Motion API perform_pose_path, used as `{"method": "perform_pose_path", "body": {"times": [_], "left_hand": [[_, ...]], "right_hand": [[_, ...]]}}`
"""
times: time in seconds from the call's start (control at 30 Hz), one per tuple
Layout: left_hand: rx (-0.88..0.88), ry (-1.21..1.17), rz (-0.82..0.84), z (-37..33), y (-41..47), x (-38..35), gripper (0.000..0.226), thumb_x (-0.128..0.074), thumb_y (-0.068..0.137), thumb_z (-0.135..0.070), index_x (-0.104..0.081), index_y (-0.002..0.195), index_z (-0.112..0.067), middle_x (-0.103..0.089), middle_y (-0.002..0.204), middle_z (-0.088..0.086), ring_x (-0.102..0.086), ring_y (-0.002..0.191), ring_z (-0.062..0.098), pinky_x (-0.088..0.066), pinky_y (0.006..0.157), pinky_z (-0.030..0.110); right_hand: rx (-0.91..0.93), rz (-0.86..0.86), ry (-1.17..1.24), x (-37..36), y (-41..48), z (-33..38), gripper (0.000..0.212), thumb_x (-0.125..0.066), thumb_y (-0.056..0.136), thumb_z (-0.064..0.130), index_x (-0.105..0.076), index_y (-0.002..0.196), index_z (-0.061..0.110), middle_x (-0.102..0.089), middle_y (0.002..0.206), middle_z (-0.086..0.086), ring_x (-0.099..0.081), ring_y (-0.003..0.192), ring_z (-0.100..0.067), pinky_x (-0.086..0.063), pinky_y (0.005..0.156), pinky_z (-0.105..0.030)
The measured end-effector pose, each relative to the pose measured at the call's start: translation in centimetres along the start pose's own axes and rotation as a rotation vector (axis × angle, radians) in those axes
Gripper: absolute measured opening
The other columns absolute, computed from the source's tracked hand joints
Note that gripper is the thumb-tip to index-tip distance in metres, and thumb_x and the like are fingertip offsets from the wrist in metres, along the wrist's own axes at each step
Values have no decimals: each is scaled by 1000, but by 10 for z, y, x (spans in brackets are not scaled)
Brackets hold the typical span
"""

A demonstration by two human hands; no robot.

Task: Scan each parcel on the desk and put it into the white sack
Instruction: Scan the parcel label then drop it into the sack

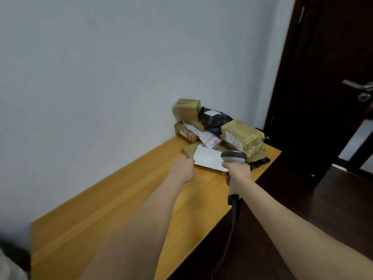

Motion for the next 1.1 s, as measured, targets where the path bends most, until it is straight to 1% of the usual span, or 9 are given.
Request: {"method": "perform_pose_path", "body": {"times": [0.2, 0.4, 0.53, 0.67, 0.73, 0.8, 0.87, 0.97, 1.1], "left_hand": [[-4, -52, 61, -35, 89, -21, 49, -54, 93, -28, -43, 139, -15, -42, 139, 10, -45, 124, 26, -45, 96, 37], [1, -211, 101, -71, 189, -29, 53, -53, 94, -38, -43, 138, -10, -41, 144, 12, -46, 126, 28, -42, 100, 38], [24, -383, 182, -102, 235, -38, 44, -50, 96, -35, -53, 122, 1, -58, 122, 19, -56, 109, 31, -42, 76, 34], [125, -655, 247, -130, 265, -54, 44, -51, 96, -37, -57, 112, 4, -60, 98, 14, -57, 93, 29, -46, 75, 35], [209, -775, 265, -141, 274, -63, 32, -51, 96, -36, -54, 83, -7, -46, 74, 3, -49, 72, 18, -44, 71, 31], [302, -911, 293, -149, 279, -71, 32, -51, 97, -35, -43, 73, -16, -41, 75, -4, -49, 76, 14, -48, 82, 34], [351, -1058, 332, -156, 281, -78, 25, -53, 96, -36, -50, 89, -12, -53, 90, 0, -53, 94, 20, -49, 85, 33], [426, -1229, 337, -160, 277, -83, 40, -54, 95, -38, -57, 121, -8, -63, 116, 11, -59, 102, 24, -51, 80, 30], [570, -1417, 105, -142, 268, -67, 38, -57, 94, -37, -55, 123, -13, -63, 108, 4, -60, 97, 20, -49, 84, 35]], "right_hand": [[23, -55, -28, 15, 81, 32, 23, -72, 83, 18, -58, 73, 3, -61, 60, -11, -54, 52, -22, -50, 61, -34], [50, -152, -124, 28, 167, 85, 22, -66, 81, 11, -54, 64, 8, -58, 58, -9, -52, 50, -21, -44, 51, -28], [74, -226, -202, 48, 217, 115, 12, -63, 86, 11, -53, 83, 6, -54, 69, -8, -52, 64, -24, -46, 68, -36], [74, -249, -234, 65, 263, 128, 10, -62, 87, 6, -52, 86, 7, -55, 83, -11, -52, 73, -24, -52, 81, -44], [60, -208, -226, 69, 278, 132, 11, -64, 87, 7, -54, 92, 6, -60, 94, -17, -60, 89, -31, -50, 87, -45], [27, -148, -211, 71, 294, 133, 24, -66, 86, 8, -57, 107, 2, -61, 98, -18, -59, 100, -35, -48, 94, -47], [-12, -74, -215, 72, 306, 134, 32, -69, 83, 10, -57, 112, 2, -56, 87, -10, -56, 94, -31, -48, 92, -46], [-39, -7, -224, 73, 324, 135, 33, -72, 77, 9, -61, 107, 2, -60, 92, -12, -58, 91, -30, -49, 83, -43], [-37, 147, -172, 64, 325, 146, 34, -70, 73, 2, -62, 106, 4, -68, 97, -16, -66, 89, -30, -56, 84, -45]]}}
Point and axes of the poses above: each hand's wrist, its own y-axis towards the middle knuckle, its own x-axis out of the back of the hand, z = x × y, the point moved 3 cm from there along y, towards the middle knuckle
